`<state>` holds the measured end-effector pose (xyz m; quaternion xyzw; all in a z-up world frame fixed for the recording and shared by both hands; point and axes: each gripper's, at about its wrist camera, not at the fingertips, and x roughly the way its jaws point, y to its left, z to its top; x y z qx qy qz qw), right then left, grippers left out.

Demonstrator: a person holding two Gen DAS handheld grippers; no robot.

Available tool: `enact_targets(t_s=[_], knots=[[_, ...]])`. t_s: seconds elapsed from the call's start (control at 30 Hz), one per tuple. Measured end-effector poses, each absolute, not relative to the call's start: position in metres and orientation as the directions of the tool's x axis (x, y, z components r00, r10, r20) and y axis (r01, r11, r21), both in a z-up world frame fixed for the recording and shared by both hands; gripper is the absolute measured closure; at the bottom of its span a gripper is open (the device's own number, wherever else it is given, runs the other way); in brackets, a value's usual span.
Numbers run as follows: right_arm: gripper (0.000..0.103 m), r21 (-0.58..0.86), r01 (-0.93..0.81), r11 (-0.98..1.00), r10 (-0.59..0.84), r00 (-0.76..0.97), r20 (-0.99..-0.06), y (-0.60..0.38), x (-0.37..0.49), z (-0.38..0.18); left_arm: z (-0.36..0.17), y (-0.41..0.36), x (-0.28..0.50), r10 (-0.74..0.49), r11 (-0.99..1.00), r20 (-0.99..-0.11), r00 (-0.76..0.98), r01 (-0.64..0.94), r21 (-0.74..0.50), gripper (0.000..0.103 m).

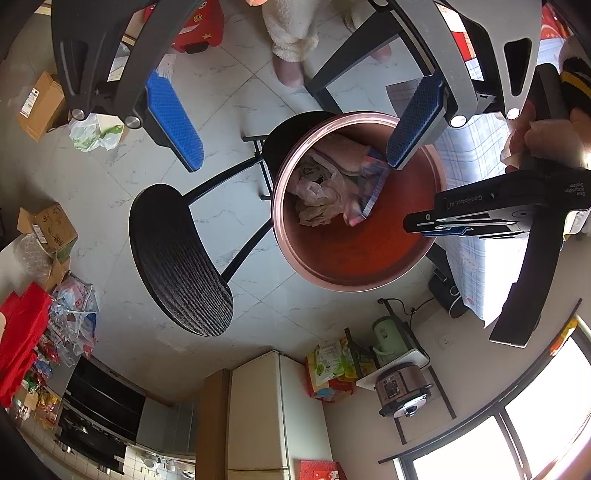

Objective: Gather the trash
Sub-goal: 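Move the left tool over the bucket and open it to drop the wrapper, then bring both open tools back over the table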

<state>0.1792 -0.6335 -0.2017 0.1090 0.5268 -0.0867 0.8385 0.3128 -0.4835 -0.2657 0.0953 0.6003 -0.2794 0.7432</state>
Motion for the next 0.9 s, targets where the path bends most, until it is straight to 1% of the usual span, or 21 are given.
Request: enact_targets(t_s=[0.03,0.07,0.13,0.2,0.33,0.5,0.77,0.9], knots=[[0.005,0.092,0.262,0.961,-0.03,0.429,-0.903,-0.634,0.179,-0.202,-0.263,-0.484,0.312,-0.301,0.823,-0.945,0.129,0.535,-0.189,0.052],[0.005,0.093,0.263,0.96,-0.03,0.428,-0.903,-0.634,0.179,-0.202,-0.26,-0.484,0.311,-0.306,0.82,-0.942,0.137,0.542,-0.187,0.046],[0.005,0.091,0.264,0.96,-0.031,0.426,-0.904,-0.634,0.181,-0.202,-0.252,-0.481,0.308,-0.312,0.819,-0.936,0.163,0.545,-0.178,0.025],[0.005,0.091,0.262,0.961,-0.031,0.429,-0.903,-0.633,0.181,-0.201,-0.241,-0.475,0.304,-0.325,0.819,-0.926,0.194,0.547,-0.173,0.011],[0.006,0.093,0.252,0.963,-0.03,0.447,-0.894,-0.631,0.181,-0.194,-0.217,-0.458,0.299,-0.37,0.822,-0.9,0.232,0.532,-0.201,0.01],[0.006,0.091,0.233,0.968,-0.033,0.481,-0.876,-0.624,0.181,-0.175,-0.178,-0.43,0.294,-0.433,0.837,-0.844,0.317,0.489,-0.246,0.009],[0.006,0.054,0.194,0.979,-0.066,0.563,-0.824,-0.601,0.18,-0.131,-0.12,-0.37,0.275,-0.455,0.869,-0.736,0.502,0.431,-0.243,0.007],[0.006,0.035,0.175,0.984,-0.078,0.599,-0.797,-0.587,0.18,-0.111,-0.102,-0.33,0.262,-0.429,0.894,-0.703,0.567,0.38,-0.239,0.007]])
